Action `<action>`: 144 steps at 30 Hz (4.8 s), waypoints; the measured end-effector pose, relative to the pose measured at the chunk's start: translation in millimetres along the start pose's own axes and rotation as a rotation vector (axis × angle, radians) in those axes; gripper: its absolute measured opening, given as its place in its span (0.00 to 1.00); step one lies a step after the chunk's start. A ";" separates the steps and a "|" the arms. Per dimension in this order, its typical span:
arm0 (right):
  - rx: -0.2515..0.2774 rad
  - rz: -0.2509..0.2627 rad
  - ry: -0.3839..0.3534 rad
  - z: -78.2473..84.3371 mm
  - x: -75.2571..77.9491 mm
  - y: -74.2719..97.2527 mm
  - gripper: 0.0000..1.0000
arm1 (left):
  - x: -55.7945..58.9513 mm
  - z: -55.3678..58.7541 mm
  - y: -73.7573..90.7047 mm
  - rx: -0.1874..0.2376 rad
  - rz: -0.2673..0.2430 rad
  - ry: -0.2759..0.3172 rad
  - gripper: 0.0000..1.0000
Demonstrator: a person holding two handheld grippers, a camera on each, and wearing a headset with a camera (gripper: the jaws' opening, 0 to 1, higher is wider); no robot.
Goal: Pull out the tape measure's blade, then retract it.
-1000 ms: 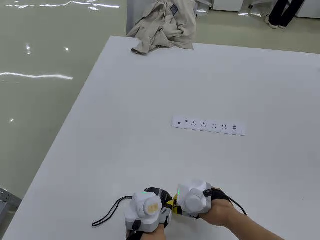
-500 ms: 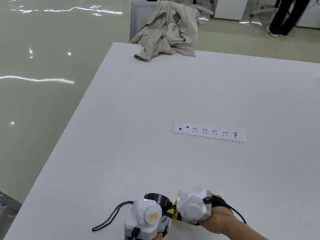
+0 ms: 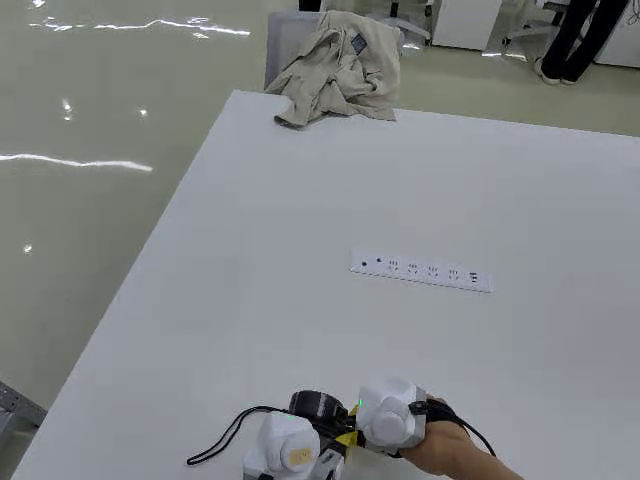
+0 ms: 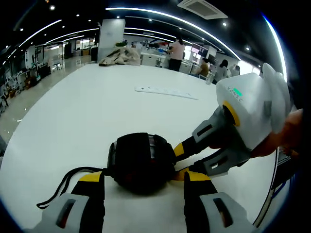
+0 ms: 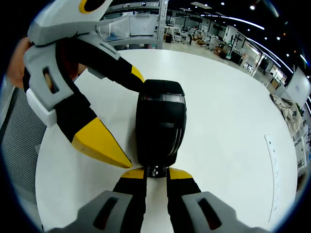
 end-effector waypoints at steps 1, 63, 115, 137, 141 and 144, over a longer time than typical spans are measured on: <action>0.000 0.003 -0.002 -0.4 -0.2 0.5 0.16 | -1.7 0.5 1.6 0.005 -0.002 -0.007 0.64; 0.187 0.423 -0.490 21.8 -41.4 52.6 0.47 | -52.6 22.3 46.9 0.058 0.035 -0.101 0.84; 0.144 0.449 -0.645 -12.4 -153.9 106.4 0.77 | -54.4 48.6 123.2 0.070 0.103 -0.085 0.96; 0.132 0.472 -0.690 -6.5 -183.9 142.6 0.82 | -60.3 41.9 152.7 0.051 0.164 -0.075 1.00; 0.127 0.472 -0.694 -4.2 -188.3 151.2 0.83 | -59.0 41.2 159.5 0.054 0.176 -0.072 1.00; 0.123 0.476 -0.701 -3.0 -190.2 157.5 0.84 | -57.1 41.9 165.3 0.049 0.184 -0.039 1.00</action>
Point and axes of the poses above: the centre of the closed fingertips' face, and the gripper's own axes: y roughly backward along the fingers, x roughly to its right, z roughly out of its underside, the point moved 5 cm from there along y, roughly backward along the fingers
